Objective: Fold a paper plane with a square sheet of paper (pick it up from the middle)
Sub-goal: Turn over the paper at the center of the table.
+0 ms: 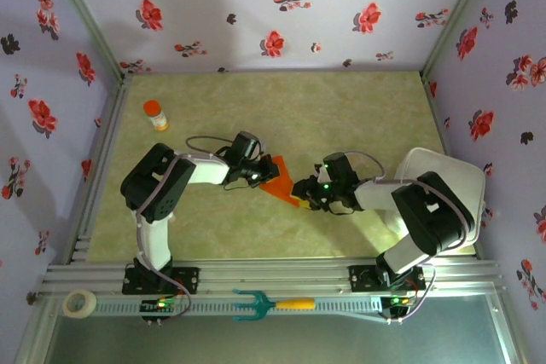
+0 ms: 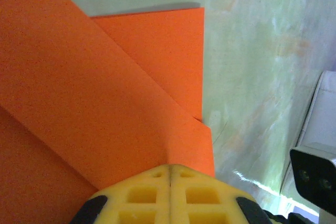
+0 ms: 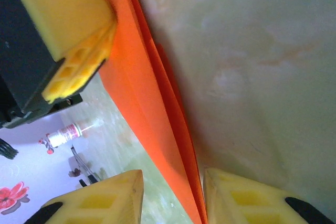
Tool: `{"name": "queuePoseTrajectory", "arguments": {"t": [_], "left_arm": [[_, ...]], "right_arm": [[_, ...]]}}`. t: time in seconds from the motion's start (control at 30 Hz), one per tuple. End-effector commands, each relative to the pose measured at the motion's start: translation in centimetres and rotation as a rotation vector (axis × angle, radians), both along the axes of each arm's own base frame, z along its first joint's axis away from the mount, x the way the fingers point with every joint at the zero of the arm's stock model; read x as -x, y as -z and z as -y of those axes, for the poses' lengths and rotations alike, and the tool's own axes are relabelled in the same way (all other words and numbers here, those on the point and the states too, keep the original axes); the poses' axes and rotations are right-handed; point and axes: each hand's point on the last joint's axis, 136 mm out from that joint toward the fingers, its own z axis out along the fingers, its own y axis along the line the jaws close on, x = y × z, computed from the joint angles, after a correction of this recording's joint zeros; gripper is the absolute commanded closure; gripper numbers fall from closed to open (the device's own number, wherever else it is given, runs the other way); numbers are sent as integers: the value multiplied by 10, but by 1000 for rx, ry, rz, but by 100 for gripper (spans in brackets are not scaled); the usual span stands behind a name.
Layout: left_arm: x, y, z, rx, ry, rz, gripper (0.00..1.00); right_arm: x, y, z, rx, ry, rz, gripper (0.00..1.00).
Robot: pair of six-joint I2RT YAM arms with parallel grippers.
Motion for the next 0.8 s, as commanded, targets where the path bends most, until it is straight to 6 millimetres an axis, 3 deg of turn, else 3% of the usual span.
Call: {"name": "queuePoseTrajectory", "arguments": {"t": [0.0,0.27,0.47,0.77], "left_arm": [[7,13,-17,-61,-35,-47,100],[5,5,-13,-32,-35,-33,100],[0,-14,-7,0,-20,2,96],[-5,-48,-9,1,-6,97,83]], "right_arm": [[-15,-15,-11,-63,-16,74,67],[-14,-10,-8,-63,-15,83,85],[-15,-14,-10,-77,-35,111,96],[-14,-14,-4,-40,-28,146,98]]}}
